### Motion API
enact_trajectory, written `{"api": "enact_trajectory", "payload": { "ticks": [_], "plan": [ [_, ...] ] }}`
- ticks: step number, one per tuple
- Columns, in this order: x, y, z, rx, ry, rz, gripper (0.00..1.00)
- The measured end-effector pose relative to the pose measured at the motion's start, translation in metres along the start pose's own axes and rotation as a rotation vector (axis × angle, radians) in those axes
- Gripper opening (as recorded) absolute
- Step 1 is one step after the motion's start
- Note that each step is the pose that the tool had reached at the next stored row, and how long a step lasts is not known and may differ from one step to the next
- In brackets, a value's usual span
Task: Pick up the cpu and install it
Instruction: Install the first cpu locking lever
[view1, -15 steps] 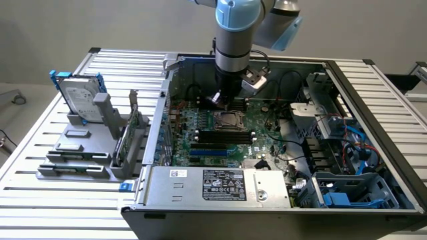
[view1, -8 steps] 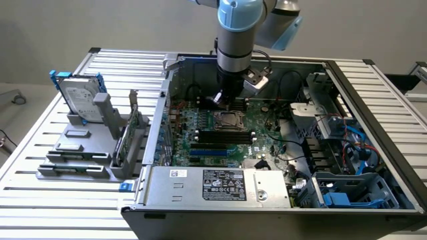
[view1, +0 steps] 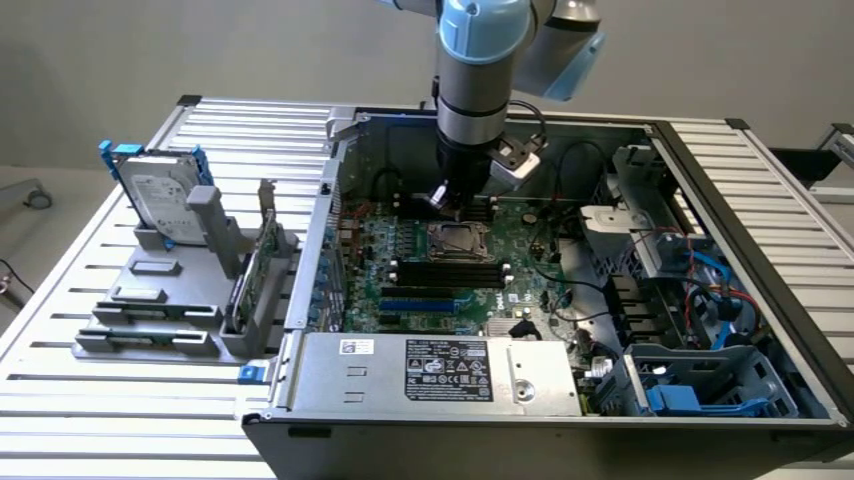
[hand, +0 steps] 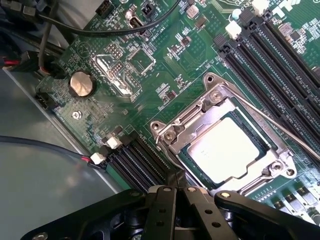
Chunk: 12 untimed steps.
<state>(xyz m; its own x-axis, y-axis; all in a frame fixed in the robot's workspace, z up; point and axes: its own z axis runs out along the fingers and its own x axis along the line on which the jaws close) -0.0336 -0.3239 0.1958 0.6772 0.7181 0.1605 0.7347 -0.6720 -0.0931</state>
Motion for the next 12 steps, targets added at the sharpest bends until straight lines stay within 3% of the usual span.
{"api": "enact_trajectory", "payload": {
  "ticks": [12],
  "plan": [
    [0.0027, 0.0034, 0.0010, 0.0000, -0.0001, 0.000, 0.11]
  ]
}}
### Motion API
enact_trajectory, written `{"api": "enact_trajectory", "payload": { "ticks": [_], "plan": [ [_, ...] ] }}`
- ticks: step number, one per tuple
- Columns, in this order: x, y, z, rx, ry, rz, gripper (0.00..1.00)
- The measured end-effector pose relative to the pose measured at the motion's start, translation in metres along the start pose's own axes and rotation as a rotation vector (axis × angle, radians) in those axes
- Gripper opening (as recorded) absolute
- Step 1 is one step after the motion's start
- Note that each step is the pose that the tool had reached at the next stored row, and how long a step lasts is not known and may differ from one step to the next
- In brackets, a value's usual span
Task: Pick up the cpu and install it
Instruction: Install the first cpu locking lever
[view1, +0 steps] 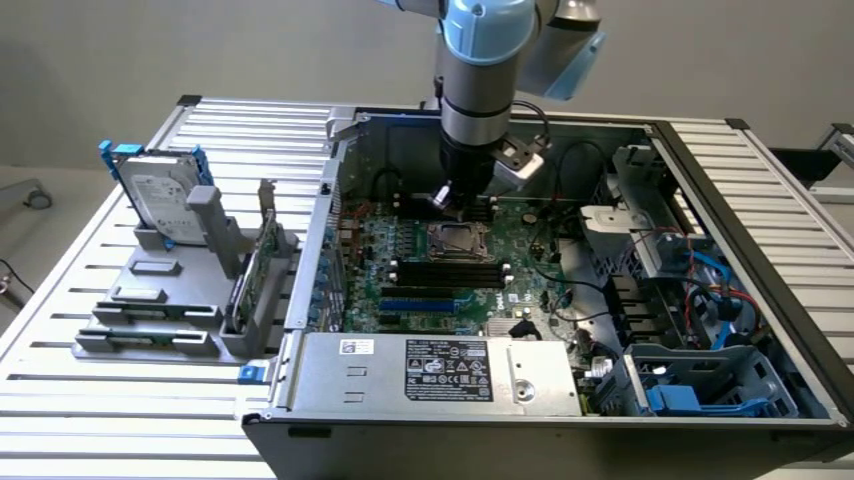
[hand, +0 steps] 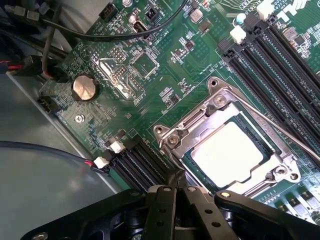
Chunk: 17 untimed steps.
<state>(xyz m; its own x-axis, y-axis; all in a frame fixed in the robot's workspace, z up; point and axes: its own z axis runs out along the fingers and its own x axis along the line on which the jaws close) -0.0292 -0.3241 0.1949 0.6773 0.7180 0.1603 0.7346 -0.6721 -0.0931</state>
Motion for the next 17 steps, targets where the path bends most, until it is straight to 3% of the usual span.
{"api": "enact_trajectory", "payload": {
  "ticks": [17],
  "plan": [
    [0.0025, 0.0033, 0.0012, 0.0011, 0.0001, 0.000, 0.11]
  ]
}}
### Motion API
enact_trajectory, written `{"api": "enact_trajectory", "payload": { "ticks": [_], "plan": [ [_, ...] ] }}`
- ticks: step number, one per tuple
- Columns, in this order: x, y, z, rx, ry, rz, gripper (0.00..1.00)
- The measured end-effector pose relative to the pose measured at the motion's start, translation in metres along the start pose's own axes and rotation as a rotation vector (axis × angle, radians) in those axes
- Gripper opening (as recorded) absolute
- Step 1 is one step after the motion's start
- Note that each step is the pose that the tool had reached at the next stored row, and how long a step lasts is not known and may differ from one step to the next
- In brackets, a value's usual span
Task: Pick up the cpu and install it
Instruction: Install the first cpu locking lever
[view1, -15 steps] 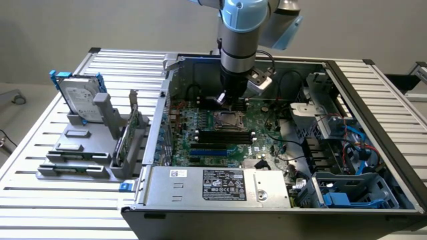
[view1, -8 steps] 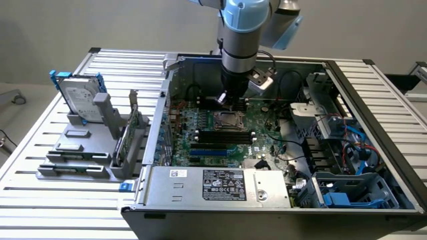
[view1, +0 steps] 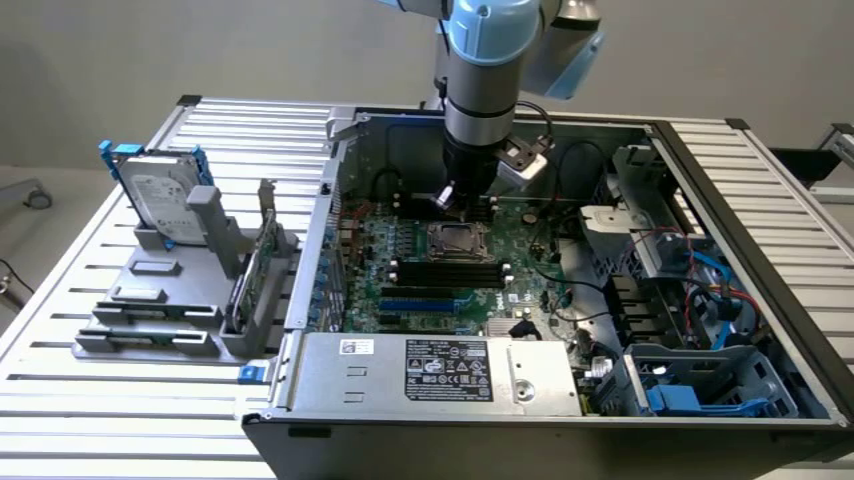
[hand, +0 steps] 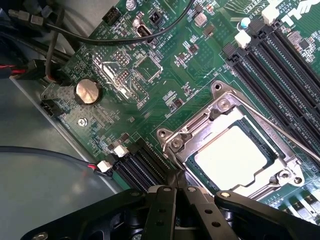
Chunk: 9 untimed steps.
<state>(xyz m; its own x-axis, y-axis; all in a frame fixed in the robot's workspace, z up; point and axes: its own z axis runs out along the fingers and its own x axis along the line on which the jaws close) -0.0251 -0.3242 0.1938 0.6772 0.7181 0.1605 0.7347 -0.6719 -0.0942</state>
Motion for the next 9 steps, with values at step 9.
{"api": "enact_trajectory", "payload": {
  "ticks": [9],
  "plan": [
    [-0.0001, 0.0005, -0.0045, 0.0011, -0.0020, 0.001, 0.11]
  ]
}}
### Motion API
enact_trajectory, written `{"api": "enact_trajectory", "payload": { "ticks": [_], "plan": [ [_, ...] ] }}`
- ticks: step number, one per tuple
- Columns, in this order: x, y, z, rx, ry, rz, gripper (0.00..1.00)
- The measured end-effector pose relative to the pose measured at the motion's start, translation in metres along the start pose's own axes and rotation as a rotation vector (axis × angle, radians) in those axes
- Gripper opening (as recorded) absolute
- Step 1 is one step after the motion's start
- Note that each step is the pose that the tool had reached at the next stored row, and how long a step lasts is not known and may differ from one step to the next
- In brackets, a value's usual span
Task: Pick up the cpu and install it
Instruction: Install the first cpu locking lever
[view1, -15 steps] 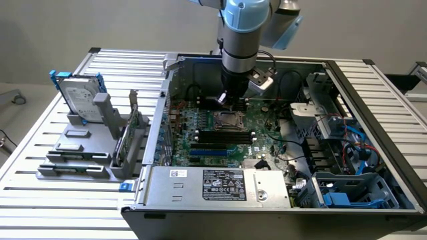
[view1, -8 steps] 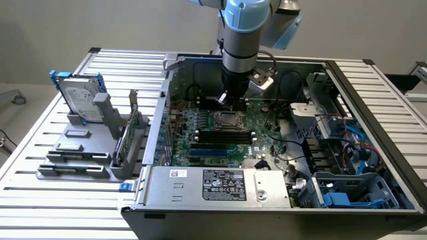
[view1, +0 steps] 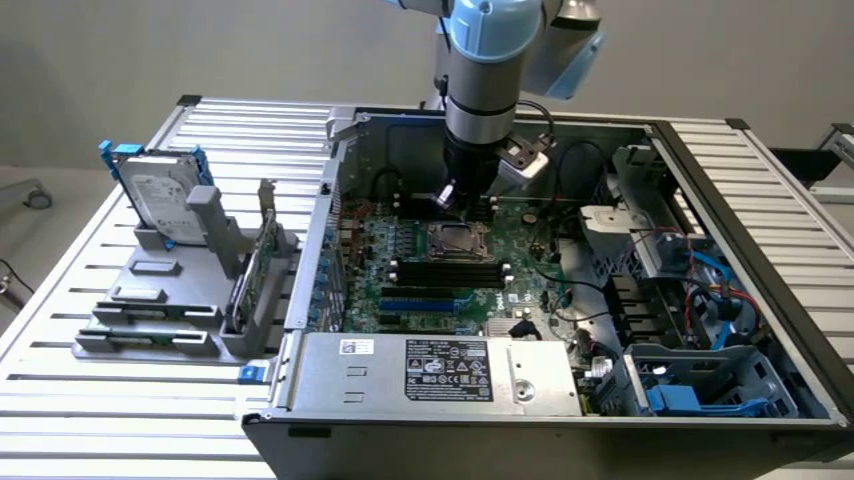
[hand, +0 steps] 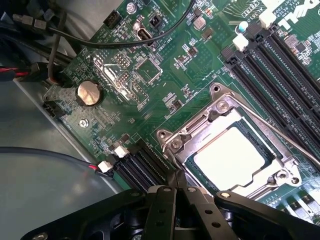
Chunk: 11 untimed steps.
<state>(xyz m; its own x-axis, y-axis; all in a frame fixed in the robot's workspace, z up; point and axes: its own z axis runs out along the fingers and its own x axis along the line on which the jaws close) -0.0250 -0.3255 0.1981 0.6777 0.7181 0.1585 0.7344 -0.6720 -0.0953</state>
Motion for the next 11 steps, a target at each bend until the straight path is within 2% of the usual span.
{"api": "enact_trajectory", "payload": {
  "ticks": [11],
  "plan": [
    [-0.0012, 0.0023, -0.0007, 0.0008, -0.0007, 0.000, 0.11]
  ]
}}
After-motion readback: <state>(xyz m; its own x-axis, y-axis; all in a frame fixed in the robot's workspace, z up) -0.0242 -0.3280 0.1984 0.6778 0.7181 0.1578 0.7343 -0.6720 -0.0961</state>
